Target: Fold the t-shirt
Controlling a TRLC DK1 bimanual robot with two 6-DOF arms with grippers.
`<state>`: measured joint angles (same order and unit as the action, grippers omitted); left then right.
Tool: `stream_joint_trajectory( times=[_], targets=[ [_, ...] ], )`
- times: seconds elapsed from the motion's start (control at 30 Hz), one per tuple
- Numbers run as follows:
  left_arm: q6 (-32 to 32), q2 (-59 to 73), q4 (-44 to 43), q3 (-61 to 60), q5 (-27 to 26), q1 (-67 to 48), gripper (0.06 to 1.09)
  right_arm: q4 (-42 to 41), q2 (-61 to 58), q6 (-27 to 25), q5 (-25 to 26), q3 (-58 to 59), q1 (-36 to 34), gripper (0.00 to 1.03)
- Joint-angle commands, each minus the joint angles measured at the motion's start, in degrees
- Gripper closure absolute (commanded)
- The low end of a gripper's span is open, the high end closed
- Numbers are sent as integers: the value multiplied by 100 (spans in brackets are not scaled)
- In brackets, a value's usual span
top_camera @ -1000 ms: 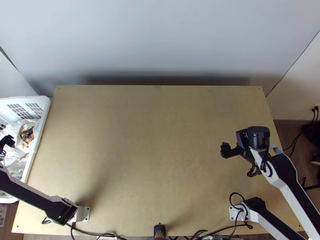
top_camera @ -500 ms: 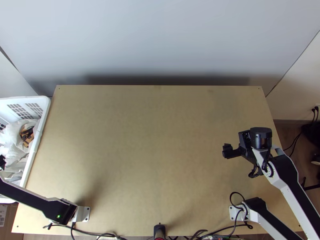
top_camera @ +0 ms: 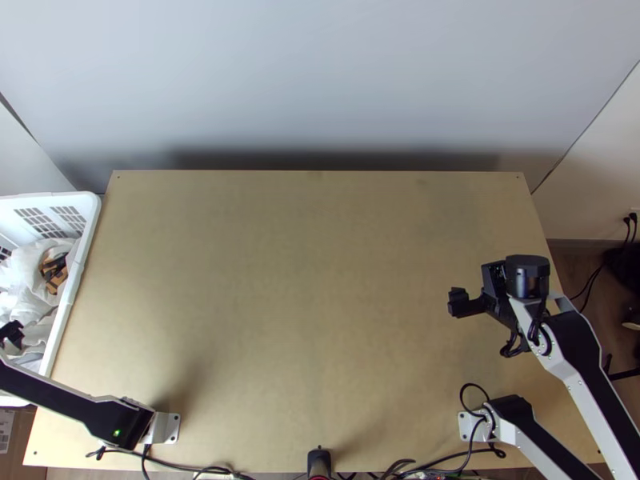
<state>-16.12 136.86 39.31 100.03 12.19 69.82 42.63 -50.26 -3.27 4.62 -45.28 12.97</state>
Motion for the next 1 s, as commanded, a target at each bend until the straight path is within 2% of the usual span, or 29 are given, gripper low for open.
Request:
stream_joint_trajectory(
  times=[0.0, 0.07, 0.13, 0.3, 0.37, 0.4, 0.6, 0.67, 0.77, 0.97],
  targets=[
    [91, -10, -108, -238, -278, -39, 51, 140, 87, -34, -32, -25, -32, 5],
    [188, -212, -565, -502, -595, -4, 105, 140, 87, -34, -49, -16, -40, 5],
    [30, -441, -1145, -924, -788, -4, 105, 131, 78, -25, -58, -34, -49, 5],
    [-40, -801, -1048, -1135, -1262, -56, 105, 87, 60, 19, -84, -87, -137, 5],
    [4, -1276, -714, -1143, -1465, -179, 105, 70, 69, 54, -93, -87, -163, 5],
    [74, -1662, -556, -1161, -1755, -250, 105, 70, 69, 63, -93, -87, -163, 5],
    [461, -4150, 833, -572, -4233, -803, 105, 43, 95, 72, -102, 10, -181, 5],
    [742, -4651, 1246, -168, -4778, -1120, 105, -1, 95, 81, -102, 36, -181, 5],
    [1366, -5222, 1378, 131, -5086, -1691, 105, -71, 104, 81, -111, 36, -181, 5],
    [2350, -6066, 1369, 368, -5112, -2974, 105, -71, 227, 46, -111, 54, -199, 5]
  ],
)
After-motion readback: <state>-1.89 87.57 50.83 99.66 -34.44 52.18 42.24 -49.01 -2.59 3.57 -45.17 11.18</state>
